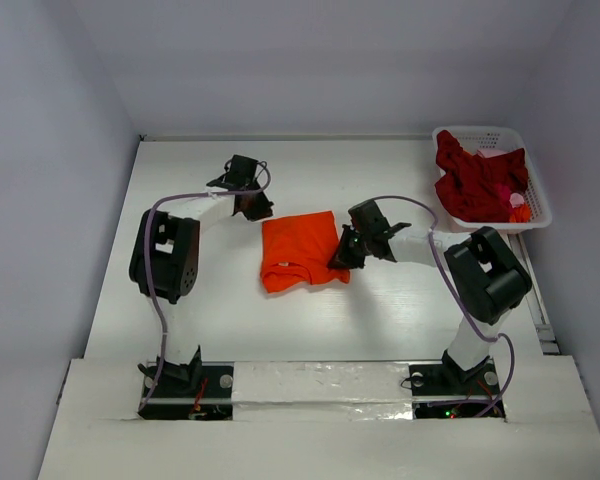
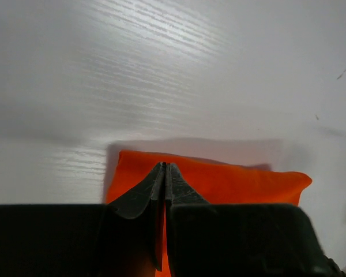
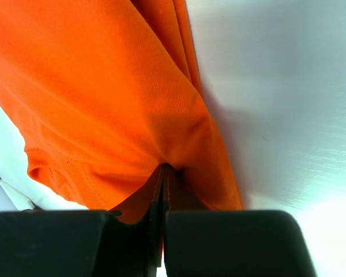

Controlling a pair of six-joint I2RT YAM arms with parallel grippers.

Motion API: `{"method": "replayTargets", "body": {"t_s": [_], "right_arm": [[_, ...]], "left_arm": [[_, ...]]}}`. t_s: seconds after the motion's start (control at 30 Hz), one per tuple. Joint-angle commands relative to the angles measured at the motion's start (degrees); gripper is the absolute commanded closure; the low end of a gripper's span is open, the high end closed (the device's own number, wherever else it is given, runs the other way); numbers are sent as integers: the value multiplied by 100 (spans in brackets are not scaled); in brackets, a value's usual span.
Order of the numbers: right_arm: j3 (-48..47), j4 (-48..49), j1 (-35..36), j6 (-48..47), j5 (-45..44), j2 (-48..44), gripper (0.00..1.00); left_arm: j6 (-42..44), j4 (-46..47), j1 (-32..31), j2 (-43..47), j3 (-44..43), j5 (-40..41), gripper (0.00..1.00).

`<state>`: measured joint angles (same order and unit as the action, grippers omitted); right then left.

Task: Fold and stack the t-shirts
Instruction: Fold the tshirt

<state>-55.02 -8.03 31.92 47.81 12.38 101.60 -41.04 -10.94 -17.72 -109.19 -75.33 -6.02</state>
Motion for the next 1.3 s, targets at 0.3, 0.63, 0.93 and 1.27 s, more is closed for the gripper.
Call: {"method": "replayTargets", "body": {"t_s": [0.3,0.63,0.93,1.27], "right_arm": [[-131,-700,-90,-246,-623,141,100],[-96,-708,-90,-255,-684,123,100],[-61,-647,-90,-220,-711,184,100],[-210,-603,-142,-176,-755,395,100]], "left_arm": [[157,-128,-127,-445,-113,-374,100],[236,-251,-127,-893,-508,-101,100],[298,-418,-74,-1526,-1177,-206,100],[447,-576,250,-1527,-1335,-57,100]]}}
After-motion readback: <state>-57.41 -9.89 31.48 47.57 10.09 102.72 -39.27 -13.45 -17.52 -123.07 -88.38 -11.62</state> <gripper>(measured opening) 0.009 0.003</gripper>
